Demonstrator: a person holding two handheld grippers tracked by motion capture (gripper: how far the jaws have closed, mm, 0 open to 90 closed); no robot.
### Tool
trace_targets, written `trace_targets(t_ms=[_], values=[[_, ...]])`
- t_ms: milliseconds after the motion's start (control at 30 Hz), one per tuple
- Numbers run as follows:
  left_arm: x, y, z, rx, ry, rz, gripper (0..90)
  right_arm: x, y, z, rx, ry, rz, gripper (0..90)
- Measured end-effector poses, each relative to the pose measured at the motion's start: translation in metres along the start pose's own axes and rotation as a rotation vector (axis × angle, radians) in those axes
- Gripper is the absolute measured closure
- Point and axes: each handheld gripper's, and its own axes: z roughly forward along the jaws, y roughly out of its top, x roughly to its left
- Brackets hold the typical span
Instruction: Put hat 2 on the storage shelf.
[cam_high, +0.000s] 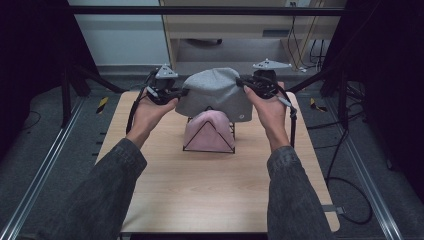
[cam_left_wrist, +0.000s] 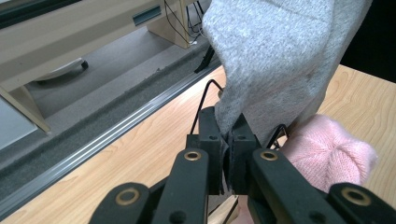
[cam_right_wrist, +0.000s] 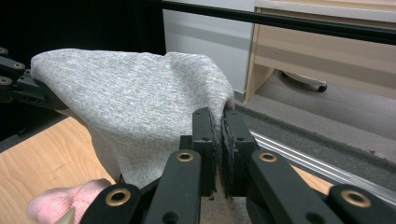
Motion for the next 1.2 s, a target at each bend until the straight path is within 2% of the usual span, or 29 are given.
trace_targets(t_ms=[167,433,600,667,967,1200], values=[[0.0,-0.005,0.002,0.008,0.002,0.006,87.2,0.0,-0.007,0.0,-0.005,0.002,0.007,85.7],[0.001,-0.026,0.014,0.049,-0.009,0.0,87.3,0.003,-0.025,0.006,0.021,0.008,-0.002,85.7],[0.002,-0.033,0.017,0.061,-0.013,0.002,87.2,0.004,-0.035,0.01,0.045,0.016,-0.004,85.7],[0.001,-0.035,0.018,0.064,-0.015,0.001,87.2,0.003,-0.039,0.011,0.037,0.02,0.006,85.7],[0.0,-0.046,0.02,0.077,-0.02,-0.01,87.2,0.008,-0.047,0.011,0.053,0.036,-0.001,85.6],[0.007,-0.05,0.018,0.083,-0.001,-0.033,87.2,0.013,-0.045,0.015,0.055,0.04,-0.012,85.6]])
